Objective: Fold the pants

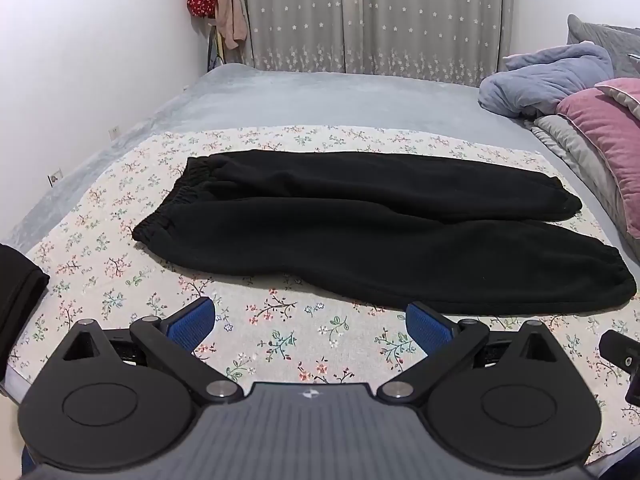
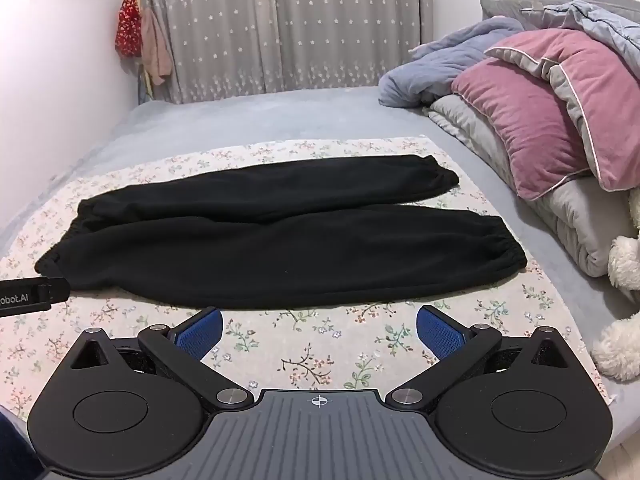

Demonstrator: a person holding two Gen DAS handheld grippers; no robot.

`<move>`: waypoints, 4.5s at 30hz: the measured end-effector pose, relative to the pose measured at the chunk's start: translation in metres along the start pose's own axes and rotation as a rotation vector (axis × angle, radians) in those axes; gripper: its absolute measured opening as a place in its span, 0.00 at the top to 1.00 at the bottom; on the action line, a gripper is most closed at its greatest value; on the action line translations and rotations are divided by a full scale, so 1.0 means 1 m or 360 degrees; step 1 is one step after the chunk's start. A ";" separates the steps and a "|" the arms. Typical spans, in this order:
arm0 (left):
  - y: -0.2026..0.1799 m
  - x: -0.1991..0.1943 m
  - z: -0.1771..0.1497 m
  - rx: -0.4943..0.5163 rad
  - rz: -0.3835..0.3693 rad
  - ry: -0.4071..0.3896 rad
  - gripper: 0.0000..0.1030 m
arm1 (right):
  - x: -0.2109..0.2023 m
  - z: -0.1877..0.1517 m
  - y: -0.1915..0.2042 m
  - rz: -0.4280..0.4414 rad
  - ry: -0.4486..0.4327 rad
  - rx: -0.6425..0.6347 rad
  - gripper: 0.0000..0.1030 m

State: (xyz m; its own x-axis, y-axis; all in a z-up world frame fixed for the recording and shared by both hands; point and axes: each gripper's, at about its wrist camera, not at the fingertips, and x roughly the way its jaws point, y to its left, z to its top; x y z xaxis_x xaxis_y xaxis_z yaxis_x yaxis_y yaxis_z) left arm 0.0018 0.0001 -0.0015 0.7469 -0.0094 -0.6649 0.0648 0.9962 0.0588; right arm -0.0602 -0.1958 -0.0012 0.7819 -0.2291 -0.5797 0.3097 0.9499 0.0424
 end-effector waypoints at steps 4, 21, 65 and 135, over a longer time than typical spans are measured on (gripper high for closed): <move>-0.004 -0.009 0.002 -0.0022 -0.0005 0.0011 0.00 | 0.000 0.000 0.008 -0.0017 0.0003 -0.0016 0.00; 0.001 0.003 -0.001 -0.0068 -0.0090 -0.0040 0.00 | 0.000 0.003 0.006 -0.0046 -0.0019 -0.0035 0.00; 0.228 0.265 0.050 -0.1197 0.0176 0.0236 0.24 | 0.185 -0.005 -0.207 -0.0093 0.0159 0.1109 0.08; 0.250 0.309 0.144 -0.0302 0.0218 -0.0012 0.87 | 0.239 0.063 -0.128 -0.0059 0.0116 0.0266 0.49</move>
State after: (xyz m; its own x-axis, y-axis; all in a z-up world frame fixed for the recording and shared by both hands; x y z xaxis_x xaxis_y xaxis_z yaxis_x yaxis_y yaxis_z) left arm 0.3440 0.2339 -0.0845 0.7451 0.1269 -0.6548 -0.1624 0.9867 0.0064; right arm 0.1210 -0.3852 -0.0941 0.7291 -0.2414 -0.6404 0.4278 0.8911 0.1512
